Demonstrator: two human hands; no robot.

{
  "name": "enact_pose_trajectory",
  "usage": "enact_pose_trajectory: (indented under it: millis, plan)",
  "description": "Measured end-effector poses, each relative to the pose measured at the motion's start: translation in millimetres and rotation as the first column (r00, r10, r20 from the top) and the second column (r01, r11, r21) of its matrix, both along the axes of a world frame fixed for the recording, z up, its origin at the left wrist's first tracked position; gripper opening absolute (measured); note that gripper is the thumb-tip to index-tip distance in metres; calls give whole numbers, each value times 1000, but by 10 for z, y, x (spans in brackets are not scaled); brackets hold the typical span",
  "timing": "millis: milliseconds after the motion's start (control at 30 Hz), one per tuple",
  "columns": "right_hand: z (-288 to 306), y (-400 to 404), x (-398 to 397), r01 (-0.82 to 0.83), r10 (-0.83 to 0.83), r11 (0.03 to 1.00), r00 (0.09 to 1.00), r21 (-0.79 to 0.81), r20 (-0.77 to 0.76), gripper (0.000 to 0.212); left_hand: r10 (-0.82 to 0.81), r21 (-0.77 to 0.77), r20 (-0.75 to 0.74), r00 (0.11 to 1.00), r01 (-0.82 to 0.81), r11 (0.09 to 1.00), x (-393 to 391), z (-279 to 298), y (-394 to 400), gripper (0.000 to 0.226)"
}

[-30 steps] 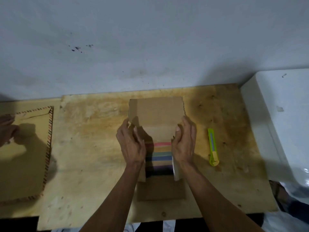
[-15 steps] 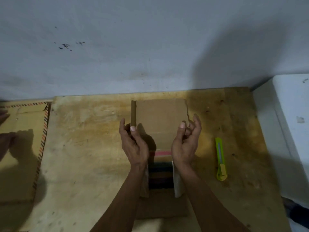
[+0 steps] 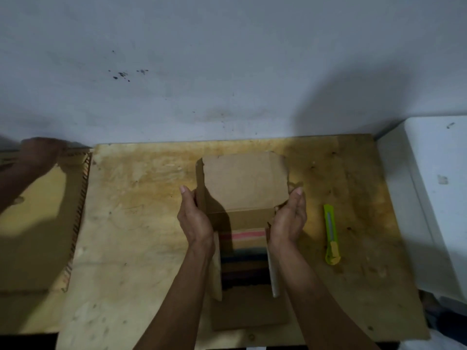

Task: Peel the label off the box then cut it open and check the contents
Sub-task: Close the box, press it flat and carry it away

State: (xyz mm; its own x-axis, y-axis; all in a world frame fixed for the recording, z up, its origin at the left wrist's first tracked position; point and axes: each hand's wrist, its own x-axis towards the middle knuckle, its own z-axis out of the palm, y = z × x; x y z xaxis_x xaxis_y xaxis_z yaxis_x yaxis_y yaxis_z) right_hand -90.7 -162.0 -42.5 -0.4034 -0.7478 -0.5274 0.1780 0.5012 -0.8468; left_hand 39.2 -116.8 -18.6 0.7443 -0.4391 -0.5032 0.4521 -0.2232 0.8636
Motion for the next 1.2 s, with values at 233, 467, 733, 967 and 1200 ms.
enact_pose_trajectory:
  millis: [233, 467, 733, 967, 1200]
  plan:
    - [243, 67, -150, -138, 131, 988, 986, 61, 104, 37, -155, 56, 40, 987, 152, 987, 93, 65, 196, 32]
    - [321, 155, -306, -428, 424, 903, 902, 33, 82, 31, -259, 10, 18, 966, 259, 966, 53, 214, 307, 22]
    - [380, 211, -388, -484, 477, 875, 871, -33, -121, 31, -320, 40, 42, 946, 319, 947, -7, 348, 409, 20]
    - [398, 326, -436, -493, 488, 870, 859, 5, -156, 42, -329, 107, -66, 942, 334, 936, -58, 419, 508, 42]
    - [349, 433, -443, -470, 473, 881, 874, 55, -111, 35, -304, 34, -161, 939, 313, 949, -125, 470, 595, 43]
